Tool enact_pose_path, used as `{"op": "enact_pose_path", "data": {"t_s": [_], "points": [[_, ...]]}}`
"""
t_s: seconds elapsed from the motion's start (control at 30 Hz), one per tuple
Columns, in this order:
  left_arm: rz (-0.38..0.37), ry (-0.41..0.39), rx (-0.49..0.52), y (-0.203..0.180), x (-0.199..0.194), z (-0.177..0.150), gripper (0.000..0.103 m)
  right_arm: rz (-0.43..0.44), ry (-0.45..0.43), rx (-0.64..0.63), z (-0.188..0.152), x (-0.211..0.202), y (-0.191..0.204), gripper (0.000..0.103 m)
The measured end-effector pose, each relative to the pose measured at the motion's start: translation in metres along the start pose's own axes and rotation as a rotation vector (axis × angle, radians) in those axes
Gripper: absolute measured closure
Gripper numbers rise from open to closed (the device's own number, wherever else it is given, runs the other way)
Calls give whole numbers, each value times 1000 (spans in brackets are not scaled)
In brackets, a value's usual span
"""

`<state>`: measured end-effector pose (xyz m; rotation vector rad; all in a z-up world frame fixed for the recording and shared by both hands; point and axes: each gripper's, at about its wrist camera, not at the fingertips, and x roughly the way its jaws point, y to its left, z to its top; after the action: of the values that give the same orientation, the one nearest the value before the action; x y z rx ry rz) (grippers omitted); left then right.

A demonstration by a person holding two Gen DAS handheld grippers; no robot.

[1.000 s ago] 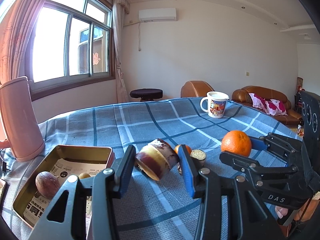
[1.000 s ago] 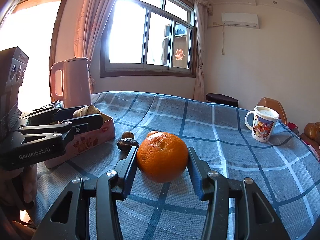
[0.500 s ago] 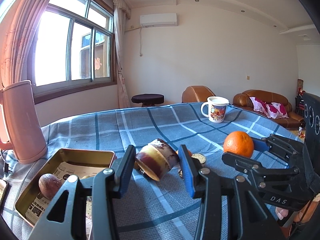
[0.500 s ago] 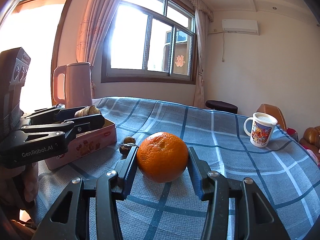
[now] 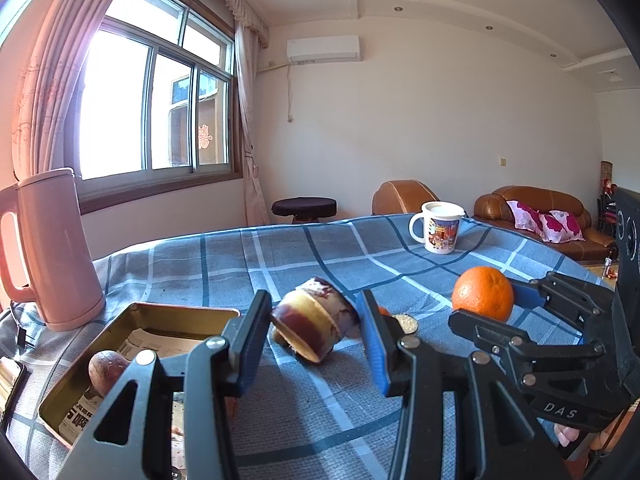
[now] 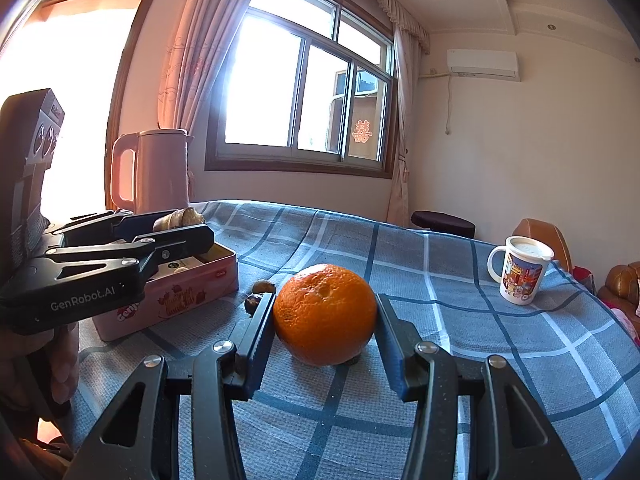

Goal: Organize fruits
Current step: 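Lift the slice in the left tool while the right tool lifts the mandarin, then carry the slice in the left tool while the right tool carries the mandarin over the tin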

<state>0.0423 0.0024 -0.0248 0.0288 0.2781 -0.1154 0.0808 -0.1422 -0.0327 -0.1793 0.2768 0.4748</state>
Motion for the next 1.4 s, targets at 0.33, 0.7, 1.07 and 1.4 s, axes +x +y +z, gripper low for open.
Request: {"op": "enact_pose_path", "data": {"t_s": [0.33, 0.7, 1.07, 1.4], "points": [[28, -10, -7, 4, -4, 0, 57, 8, -9, -13, 5, 0, 3, 53], [72, 7, -30, 17, -6, -1, 57, 29, -19, -46, 17, 4, 10, 53], [123, 15, -43, 32, -10, -1, 57, 61, -15, -81, 24, 16, 25, 53], [184, 56, -76, 56, -10, -6, 57, 130, -6, -117, 41, 35, 46, 53]]}}
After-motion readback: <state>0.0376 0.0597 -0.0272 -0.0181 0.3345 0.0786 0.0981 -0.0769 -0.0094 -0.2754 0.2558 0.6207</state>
